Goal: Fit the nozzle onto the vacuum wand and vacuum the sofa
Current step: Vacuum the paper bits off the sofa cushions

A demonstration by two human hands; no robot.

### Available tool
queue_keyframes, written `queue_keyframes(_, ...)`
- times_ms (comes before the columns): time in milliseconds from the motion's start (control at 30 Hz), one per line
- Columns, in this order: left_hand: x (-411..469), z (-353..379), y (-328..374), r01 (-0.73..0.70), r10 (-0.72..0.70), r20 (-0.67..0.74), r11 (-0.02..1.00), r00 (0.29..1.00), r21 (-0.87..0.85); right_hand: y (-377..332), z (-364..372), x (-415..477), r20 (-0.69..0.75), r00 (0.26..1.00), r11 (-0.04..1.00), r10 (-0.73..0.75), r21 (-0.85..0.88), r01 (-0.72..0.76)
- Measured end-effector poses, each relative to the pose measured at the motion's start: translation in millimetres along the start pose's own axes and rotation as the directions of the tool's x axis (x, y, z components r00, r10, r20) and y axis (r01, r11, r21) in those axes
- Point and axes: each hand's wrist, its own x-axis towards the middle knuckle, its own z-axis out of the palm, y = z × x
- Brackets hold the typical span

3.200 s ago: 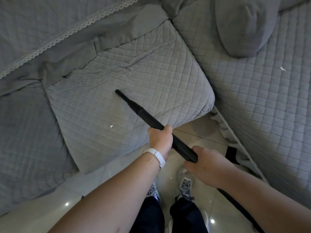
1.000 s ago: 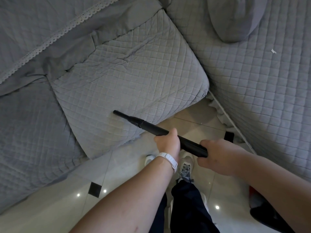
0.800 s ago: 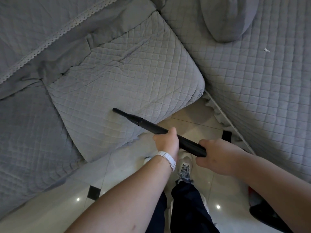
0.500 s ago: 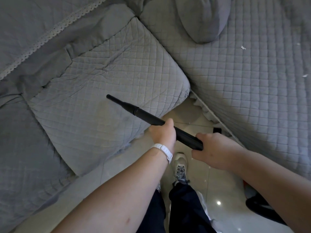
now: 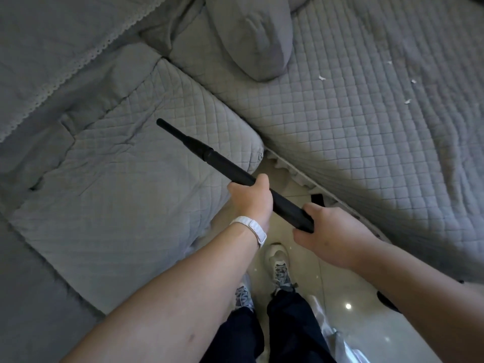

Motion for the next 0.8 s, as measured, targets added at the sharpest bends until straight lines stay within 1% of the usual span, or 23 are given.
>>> queue_keyframes(200,-24,16,8,-0.121,0.115,0.111,0.991,0.987,0.049,14,4,-19,-0.116,0.99,0.993,0.081,0.09,-0.071)
queue_keyframes(300,-32,29,8,-0.187,0.172,0.15,0.978,0.974,0.093,26,7,-24,-0.154,0.98,0.979,0.126,0.177,-0.098)
queue_keyframes(433,-45,52,1,-0.258,0.225,0.202,0.954,0.953,0.156,45,10,-30,-0.186,0.967,0.955,0.175,0.273,-0.12)
queue_keyframes(567,-62,76,-8,-0.341,0.29,0.242,0.918,0.926,0.204,68,10,-36,-0.219,0.95,0.937,0.224,0.316,-0.149)
queue_keyframes(700,-77,102,-19,-0.39,0.322,0.275,0.887,0.906,0.247,95,10,-40,-0.222,0.94,0.91,0.259,0.383,-0.16)
queue_keyframes(733,-82,108,-21,-0.406,0.334,0.283,0.879,0.899,0.251,103,10,-40,-0.218,0.94,0.9,0.263,0.406,-0.157)
queue_keyframes(800,-91,122,-28,-0.42,0.348,0.314,0.886,0.883,0.199,119,10,-42,-0.217,0.939,0.866,0.266,0.482,-0.134)
